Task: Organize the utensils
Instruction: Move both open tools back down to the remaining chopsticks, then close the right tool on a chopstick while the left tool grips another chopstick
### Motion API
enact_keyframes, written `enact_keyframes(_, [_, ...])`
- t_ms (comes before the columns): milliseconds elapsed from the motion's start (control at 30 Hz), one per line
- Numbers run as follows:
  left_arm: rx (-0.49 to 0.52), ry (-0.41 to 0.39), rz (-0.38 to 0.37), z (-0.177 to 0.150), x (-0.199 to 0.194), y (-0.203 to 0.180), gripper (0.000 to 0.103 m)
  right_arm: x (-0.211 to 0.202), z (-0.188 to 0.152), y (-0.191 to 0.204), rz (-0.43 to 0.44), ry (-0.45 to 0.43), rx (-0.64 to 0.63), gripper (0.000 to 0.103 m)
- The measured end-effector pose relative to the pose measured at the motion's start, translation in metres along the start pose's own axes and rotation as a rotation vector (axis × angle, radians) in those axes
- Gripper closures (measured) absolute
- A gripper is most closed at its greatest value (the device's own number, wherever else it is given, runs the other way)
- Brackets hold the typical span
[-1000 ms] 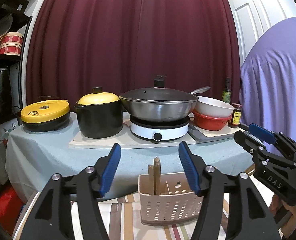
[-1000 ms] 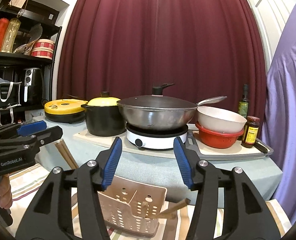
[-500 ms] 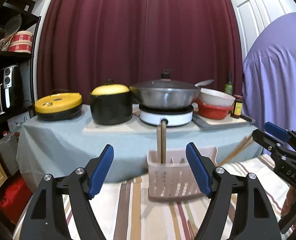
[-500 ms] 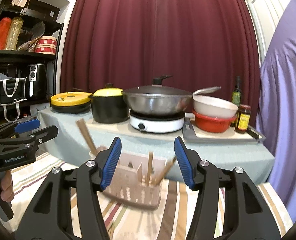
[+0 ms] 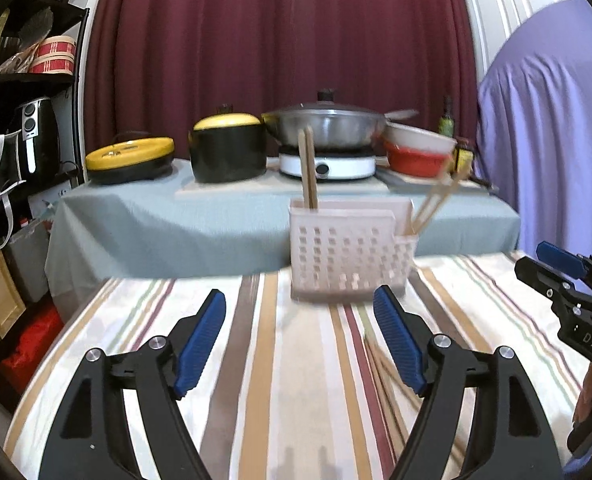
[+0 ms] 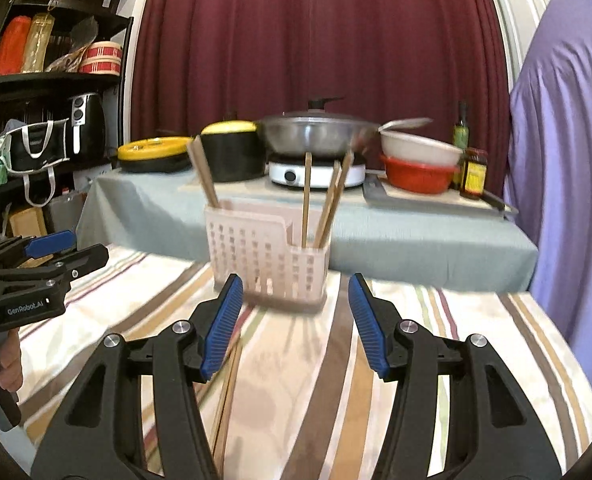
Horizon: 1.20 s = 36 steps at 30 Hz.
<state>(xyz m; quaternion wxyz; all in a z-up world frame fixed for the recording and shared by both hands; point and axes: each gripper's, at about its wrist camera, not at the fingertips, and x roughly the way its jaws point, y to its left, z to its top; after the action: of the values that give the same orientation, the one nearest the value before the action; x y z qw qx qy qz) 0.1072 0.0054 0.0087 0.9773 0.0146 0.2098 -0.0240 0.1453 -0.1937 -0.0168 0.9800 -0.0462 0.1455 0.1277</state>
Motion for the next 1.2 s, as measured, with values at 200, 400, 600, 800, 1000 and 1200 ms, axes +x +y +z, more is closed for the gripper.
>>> enact_keyframes(200, [0.002, 0.057, -0.017, -0.033, -0.011, -0.008, 0.029, -0.020, -0.035, 0.001, -0.008, 0.047, 0.012, 0.049])
enact_keyframes(400, [0.003, 0.108, -0.030, -0.063, -0.018, -0.015, 0.029, -0.036, -0.066, 0.002, -0.003, 0.092, 0.023, 0.049])
enact_keyframes(600, [0.019, 0.142, -0.043, -0.085, -0.022, -0.024, 0.029, -0.048, -0.088, 0.007, 0.009, 0.122, 0.031, 0.049])
enact_keyframes(800, [0.035, 0.182, -0.056, -0.105, -0.025, -0.033, 0.029, -0.052, -0.108, 0.015, 0.045, 0.168, 0.016, 0.051])
enact_keyframes(1000, [0.043, 0.212, -0.060, -0.117, -0.027, -0.037, 0.029, -0.051, -0.128, 0.033, 0.098, 0.228, -0.012, 0.066])
enact_keyframes(1200, [0.042, 0.221, -0.065, -0.122, -0.029, -0.038, 0.029, -0.048, -0.133, 0.037, 0.118, 0.253, -0.024, 0.071])
